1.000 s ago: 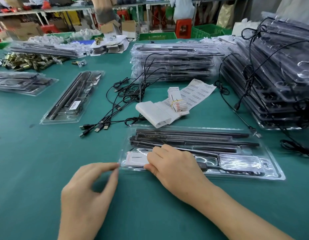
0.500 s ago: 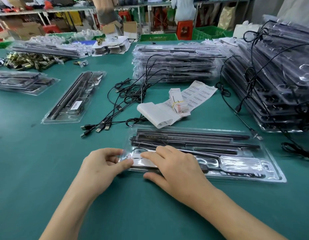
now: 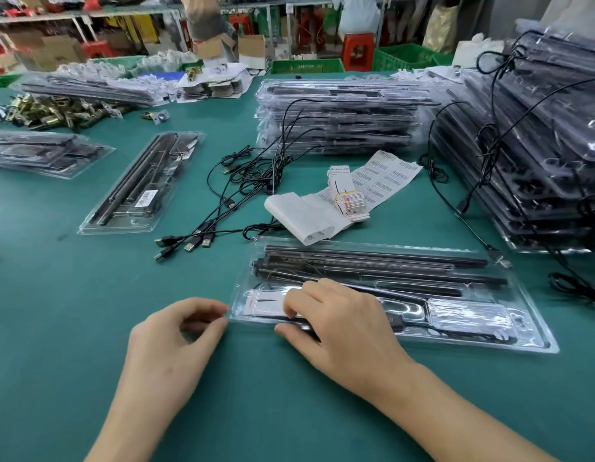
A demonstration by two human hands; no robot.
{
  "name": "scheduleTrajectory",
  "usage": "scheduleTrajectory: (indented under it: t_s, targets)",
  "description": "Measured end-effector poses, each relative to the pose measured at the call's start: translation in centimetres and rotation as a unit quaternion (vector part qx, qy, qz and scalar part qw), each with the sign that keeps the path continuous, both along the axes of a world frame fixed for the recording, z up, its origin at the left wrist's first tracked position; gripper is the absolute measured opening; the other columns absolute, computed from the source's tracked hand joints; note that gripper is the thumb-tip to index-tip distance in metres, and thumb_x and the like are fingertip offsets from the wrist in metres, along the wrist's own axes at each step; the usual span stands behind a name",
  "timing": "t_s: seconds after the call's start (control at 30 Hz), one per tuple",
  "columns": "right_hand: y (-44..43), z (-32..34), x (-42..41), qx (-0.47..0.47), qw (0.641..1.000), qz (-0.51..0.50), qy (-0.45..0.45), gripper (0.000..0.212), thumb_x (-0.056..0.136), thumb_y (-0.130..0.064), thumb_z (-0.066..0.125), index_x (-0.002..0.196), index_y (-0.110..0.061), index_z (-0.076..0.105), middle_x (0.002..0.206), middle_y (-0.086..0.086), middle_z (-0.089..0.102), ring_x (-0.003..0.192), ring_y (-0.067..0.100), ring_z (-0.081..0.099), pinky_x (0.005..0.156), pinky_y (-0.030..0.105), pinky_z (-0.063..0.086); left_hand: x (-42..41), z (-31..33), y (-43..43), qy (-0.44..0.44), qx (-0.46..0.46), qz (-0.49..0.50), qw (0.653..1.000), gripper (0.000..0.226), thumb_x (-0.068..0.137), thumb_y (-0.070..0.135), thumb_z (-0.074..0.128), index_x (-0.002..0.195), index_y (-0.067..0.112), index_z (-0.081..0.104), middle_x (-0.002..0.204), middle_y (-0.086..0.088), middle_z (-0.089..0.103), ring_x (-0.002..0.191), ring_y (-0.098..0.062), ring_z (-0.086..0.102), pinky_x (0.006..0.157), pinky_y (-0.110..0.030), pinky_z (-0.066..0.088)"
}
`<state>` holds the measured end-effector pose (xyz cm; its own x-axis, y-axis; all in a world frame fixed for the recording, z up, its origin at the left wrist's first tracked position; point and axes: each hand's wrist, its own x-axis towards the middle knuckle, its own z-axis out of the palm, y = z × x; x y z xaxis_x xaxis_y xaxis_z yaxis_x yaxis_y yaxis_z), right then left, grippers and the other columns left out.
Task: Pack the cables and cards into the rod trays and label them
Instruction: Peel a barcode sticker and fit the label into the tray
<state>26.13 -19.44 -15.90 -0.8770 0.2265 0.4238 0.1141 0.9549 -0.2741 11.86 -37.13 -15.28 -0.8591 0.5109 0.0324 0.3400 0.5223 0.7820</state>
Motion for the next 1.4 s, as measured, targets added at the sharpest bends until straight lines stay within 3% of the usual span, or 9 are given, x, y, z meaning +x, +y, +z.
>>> scheduleTrajectory:
  t_s: [0.27,0.47,0.7,0.83,0.93,1.03,1.17,1.3,1.4]
  targets:
    - [-0.3,-0.3,-0.3,0.0,1.0,-0.004,0.018,0.019,0.098,-0.031,0.058,0.084,-0.021,0.053,0.076,-0.01,0.055,0.068,0.014,0.05,0.052,0.036,0.047,1.4,-0.9,-0.3,-0.014,0.075,-0.003,0.997,0.026,0.085,0.014,0.079,0.092,0.04,0.08,0.09,0.016,0.072,0.082,-0.004,0.064,0.07,-0.005,0.043]
    - [-0.3,-0.4,-0.3,-0.011,1.0,-0.011,0.02,0.019,0.1,-0.035,0.048,0.086,-0.022,0.051,0.077,-0.011,0.054,0.069,0.012,0.049,0.051,0.035,0.046,3.1,-2.0,0.2,0.179,-0.048,-0.069,0.98,0.038,0.089,0.047,0.066,0.126,0.039,0.07,0.106,0.011,0.056,0.094,-0.017,0.046,0.082,-0.032,0.045]
    - [-0.2,-0.6,-0.4,-0.011,1.0,-0.014,0.023,0.018,0.098,-0.035,0.05,0.085,-0.023,0.05,0.077,-0.011,0.054,0.07,0.011,0.05,0.051,0.034,0.045,3.6,-1.7,0.5,0.201,-0.091,-0.071,0.973,0.059,0.087,0.061,0.046,0.131,0.031,0.07,0.112,0.002,0.054,0.096,-0.019,0.042,0.075,-0.045,0.056]
    - [-0.2,-0.6,-0.4,-0.014,1.0,-0.014,0.02,0.018,0.098,-0.036,0.052,0.085,-0.024,0.049,0.077,-0.012,0.053,0.07,0.011,0.049,0.051,0.033,0.045,3.2,-1.9,0.1,0.164,-0.05,-0.088,0.981,0.033,0.095,0.046,0.064,0.126,0.035,0.072,0.113,0.012,0.056,0.098,-0.011,0.045,0.08,-0.034,0.053]
    - [-0.3,-0.7,-0.3,-0.013,1.0,-0.011,0.011,0.019,0.099,-0.035,0.055,0.085,-0.024,0.048,0.076,-0.012,0.052,0.069,0.011,0.048,0.049,0.033,0.045,2.2,-1.7,-0.6,0.062,0.073,-0.024,0.995,0.028,0.094,0.017,0.07,0.095,0.043,0.08,0.103,0.018,0.073,0.088,0.001,0.064,0.078,-0.01,0.047]
    - [-0.3,-0.7,-0.4,0.001,1.0,-0.012,0.005,0.02,0.099,-0.035,0.054,0.084,-0.024,0.049,0.075,-0.012,0.052,0.068,0.011,0.048,0.047,0.034,0.044,0.7,-0.8,-0.2,-0.047,0.111,0.011,0.993,0.022,0.095,0.02,0.065,0.091,0.039,0.077,0.093,0.017,0.077,0.089,0.002,0.071,0.075,-0.014,0.051]
    - [-0.3,-0.6,-0.3,-0.005,1.0,-0.015,0.006,0.02,0.1,-0.036,0.053,0.085,-0.024,0.049,0.077,-0.012,0.052,0.069,0.012,0.048,0.049,0.035,0.045,-1.0,0.3,1.3,-0.035,0.04,-0.022,0.998,0.021,0.098,0.022,0.063,0.095,0.038,0.076,0.093,0.028,0.073,0.091,0.01,0.064,0.075,-0.011,0.043]
    - [-0.2,-0.5,-0.3,-0.025,1.0,-0.012,0.013,0.019,0.101,-0.035,0.051,0.086,-0.024,0.047,0.077,-0.013,0.051,0.069,0.01,0.046,0.049,0.035,0.045,-0.9,-0.3,1.1,-0.007,0.06,-0.019,0.998,0.024,0.094,0.014,0.07,0.09,0.035,0.079,0.092,0.02,0.072,0.079,0.002,0.062,0.067,-0.004,0.041]
    - [-0.2,-0.4,-0.3,-0.031,0.999,-0.011,0.016,0.02,0.101,-0.037,0.046,0.086,-0.024,0.048,0.077,-0.013,0.052,0.069,0.01,0.047,0.049,0.035,0.046,0.3,-0.8,0.7,0.069,0.018,-0.067,0.995,0.021,0.092,0.025,0.072,0.101,0.042,0.079,0.106,0.024,0.067,0.096,0.0,0.059,0.076,-0.003,0.038]
